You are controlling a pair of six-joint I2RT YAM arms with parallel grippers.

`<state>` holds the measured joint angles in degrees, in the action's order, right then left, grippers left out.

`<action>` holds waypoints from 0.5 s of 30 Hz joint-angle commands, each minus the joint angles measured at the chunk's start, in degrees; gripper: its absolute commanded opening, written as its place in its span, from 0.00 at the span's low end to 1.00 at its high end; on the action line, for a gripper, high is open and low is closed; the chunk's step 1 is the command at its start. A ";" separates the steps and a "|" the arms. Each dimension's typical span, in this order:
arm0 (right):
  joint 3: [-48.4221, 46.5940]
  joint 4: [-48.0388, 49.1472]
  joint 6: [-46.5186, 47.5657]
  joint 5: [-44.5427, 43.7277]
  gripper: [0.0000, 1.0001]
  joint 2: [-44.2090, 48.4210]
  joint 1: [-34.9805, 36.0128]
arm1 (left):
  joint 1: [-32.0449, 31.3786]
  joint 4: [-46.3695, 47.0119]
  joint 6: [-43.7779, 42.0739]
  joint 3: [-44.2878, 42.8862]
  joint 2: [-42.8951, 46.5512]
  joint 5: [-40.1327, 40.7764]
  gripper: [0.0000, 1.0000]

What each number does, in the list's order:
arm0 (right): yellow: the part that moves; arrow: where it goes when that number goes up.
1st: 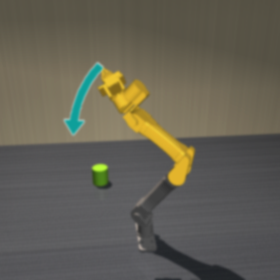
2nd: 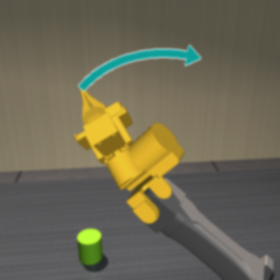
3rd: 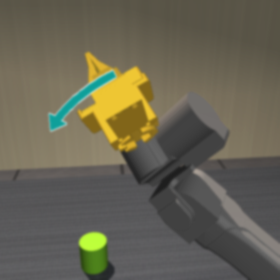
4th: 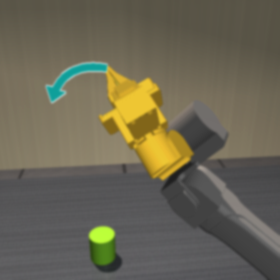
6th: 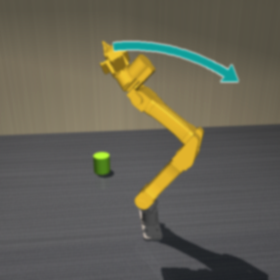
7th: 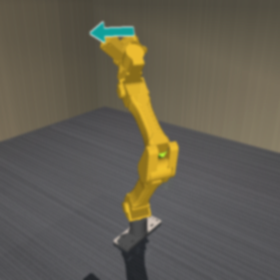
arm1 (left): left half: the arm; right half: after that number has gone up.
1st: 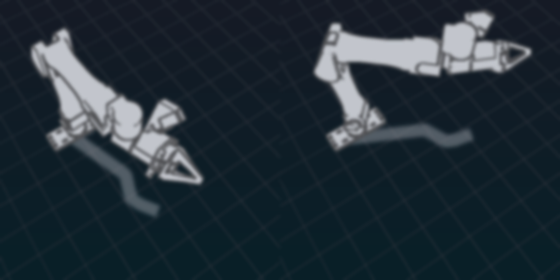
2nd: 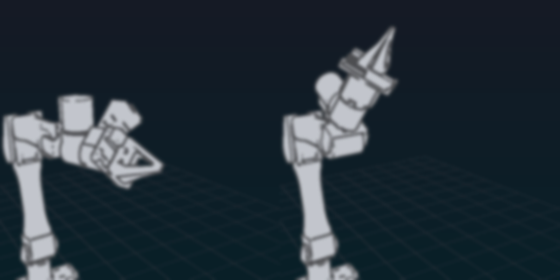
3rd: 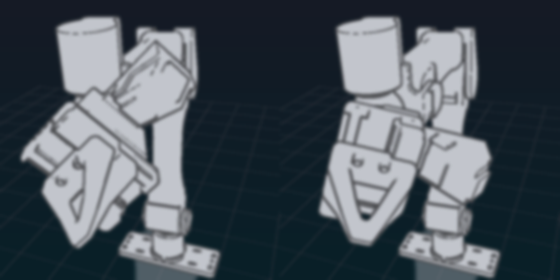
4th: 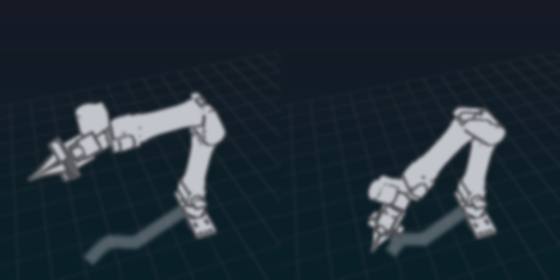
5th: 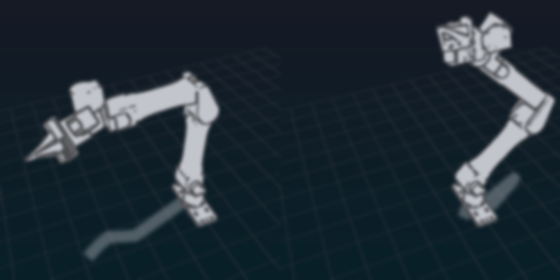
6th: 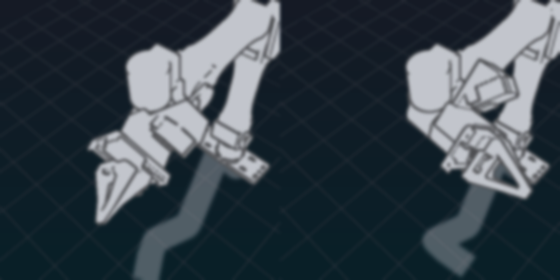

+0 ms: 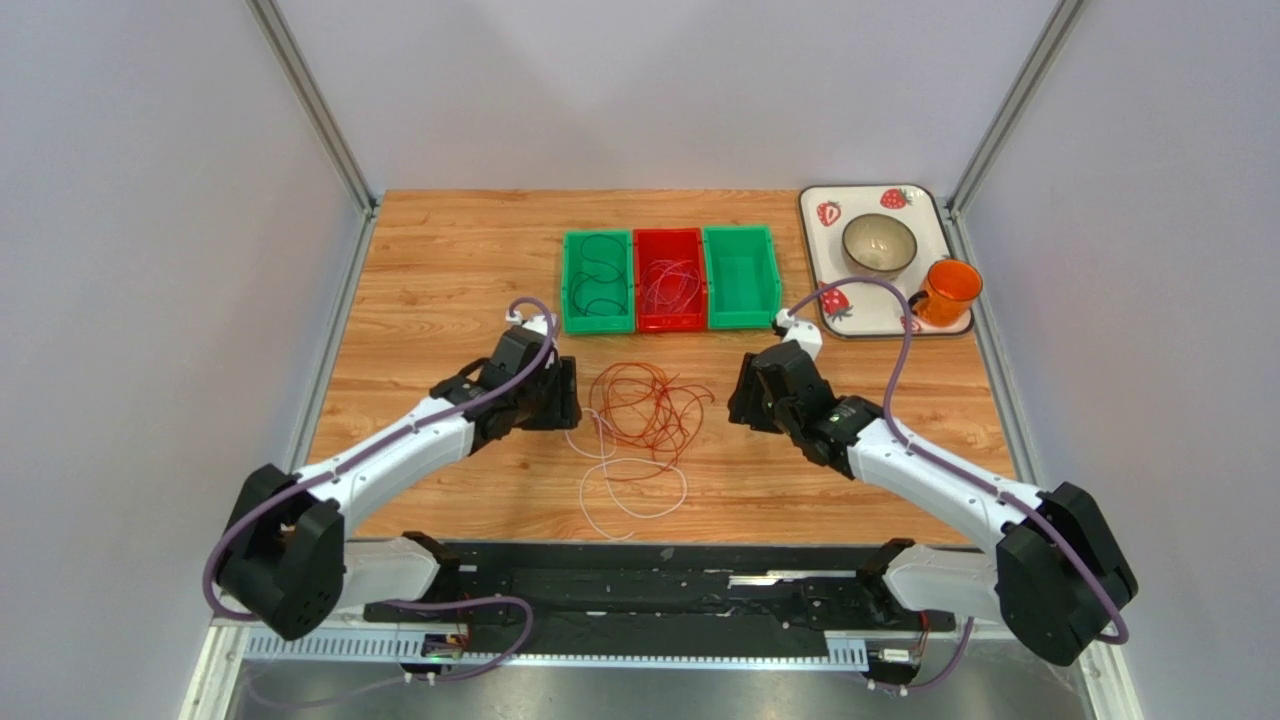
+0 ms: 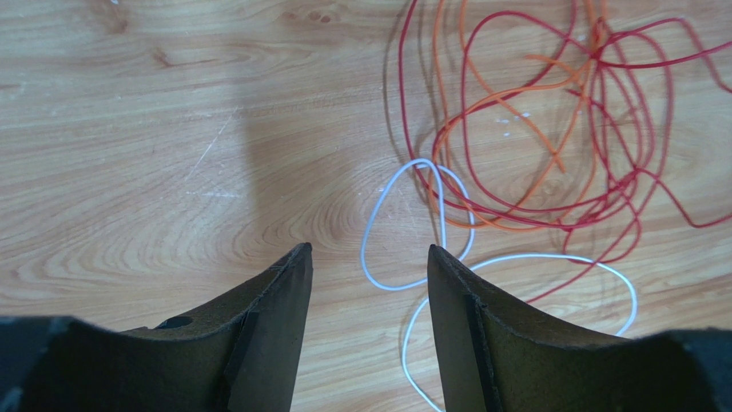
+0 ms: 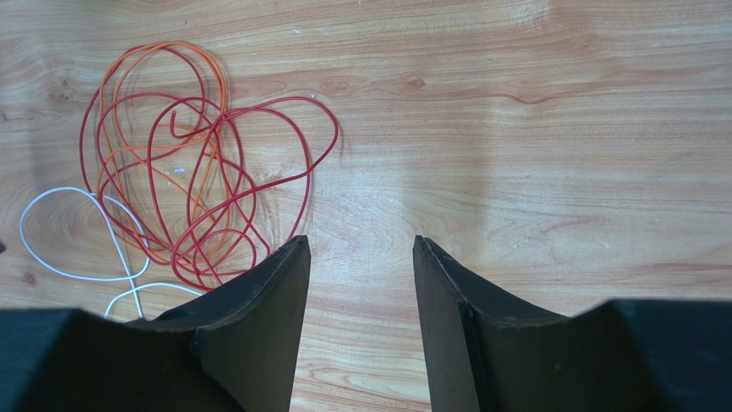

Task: Untangle the cables

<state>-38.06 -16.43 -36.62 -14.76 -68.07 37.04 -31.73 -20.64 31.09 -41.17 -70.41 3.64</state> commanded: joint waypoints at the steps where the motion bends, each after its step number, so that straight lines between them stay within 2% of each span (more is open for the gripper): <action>1: -0.87 2.10 0.41 -0.09 0.52 0.05 -0.12 | 0.35 2.36 0.81 -0.58 -4.29 0.67 0.60; 3: -0.78 2.19 0.41 0.00 0.52 0.13 -0.12 | 0.35 3.15 0.81 -0.76 -6.66 -0.56 0.60; 6: -0.87 2.19 0.32 0.00 0.51 0.05 -0.12 | 0.35 4.47 0.90 -0.76 -8.86 -2.14 0.48; 9: -0.87 2.19 0.41 -0.09 0.51 0.05 -0.12 | 0.35 4.74 0.81 -0.93 -9.48 -2.58 0.28; 10: -0.78 2.10 0.41 -0.09 0.51 0.05 -0.21 | 0.35 4.39 0.29 -1.19 -9.31 -2.76 0.04; 11: -0.78 2.19 0.41 -0.09 0.51 0.05 -0.21 | 0.35 2.47 0.02 -1.80 -8.96 -2.50 0.00; 15: -0.78 2.19 0.32 -0.18 0.51 0.13 -0.12 | 0.26 -3.25 -1.12 -5.93 -2.73 0.57 0.00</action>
<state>-38.06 -16.40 -36.62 -14.46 -68.16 37.04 -31.73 -19.70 31.27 -41.87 -79.66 2.00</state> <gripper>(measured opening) 0.513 0.010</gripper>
